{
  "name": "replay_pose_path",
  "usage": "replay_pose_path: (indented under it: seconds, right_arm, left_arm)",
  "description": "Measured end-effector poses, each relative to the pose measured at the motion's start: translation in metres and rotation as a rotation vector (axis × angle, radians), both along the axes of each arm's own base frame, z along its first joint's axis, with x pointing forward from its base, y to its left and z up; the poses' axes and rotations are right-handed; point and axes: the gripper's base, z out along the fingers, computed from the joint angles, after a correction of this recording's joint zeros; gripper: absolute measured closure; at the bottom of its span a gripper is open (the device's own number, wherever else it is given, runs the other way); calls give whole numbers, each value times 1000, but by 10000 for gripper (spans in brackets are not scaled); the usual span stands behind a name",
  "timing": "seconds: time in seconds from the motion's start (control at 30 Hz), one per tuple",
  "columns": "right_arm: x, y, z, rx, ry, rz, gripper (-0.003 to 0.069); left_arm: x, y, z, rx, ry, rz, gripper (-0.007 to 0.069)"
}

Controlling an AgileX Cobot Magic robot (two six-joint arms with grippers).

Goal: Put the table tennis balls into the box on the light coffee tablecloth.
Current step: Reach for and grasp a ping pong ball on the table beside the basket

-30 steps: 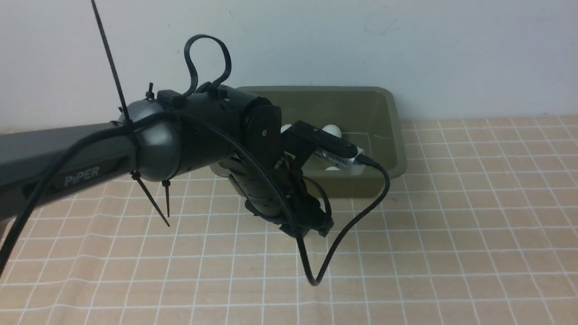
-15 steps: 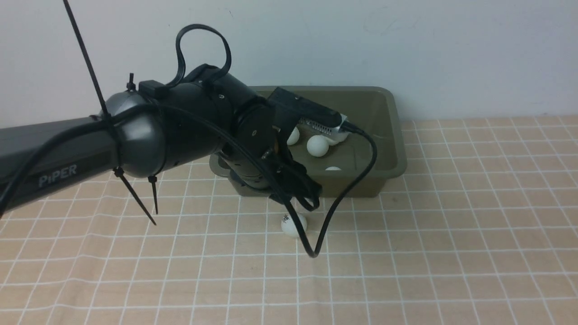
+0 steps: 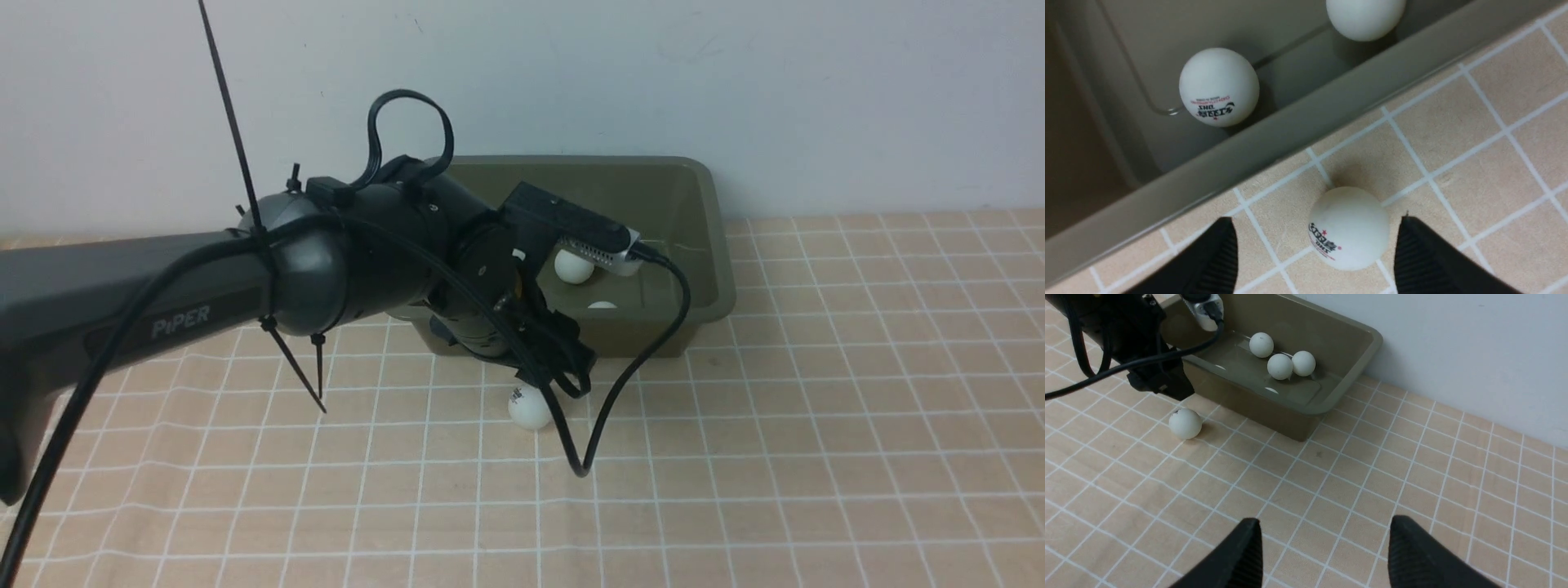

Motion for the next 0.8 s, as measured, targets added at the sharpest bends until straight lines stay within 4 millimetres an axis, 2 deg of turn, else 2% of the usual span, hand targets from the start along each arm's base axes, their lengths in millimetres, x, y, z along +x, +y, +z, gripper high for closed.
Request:
replay_pose_path:
  seconds: [0.27, 0.53, 0.8]
  right_arm:
    - [1, 0, 2, 7, -24, -3, 270]
    - [1, 0, 3, 8, -29, -4, 270]
    - [1, 0, 3, 8, -29, -4, 270]
  left_arm:
    - [1, 0, -2, 1, -4, -3, 199]
    - [2, -5, -28, 9, 80, 8, 199]
    - [1, -8, -31, -15, 99, -3, 199]
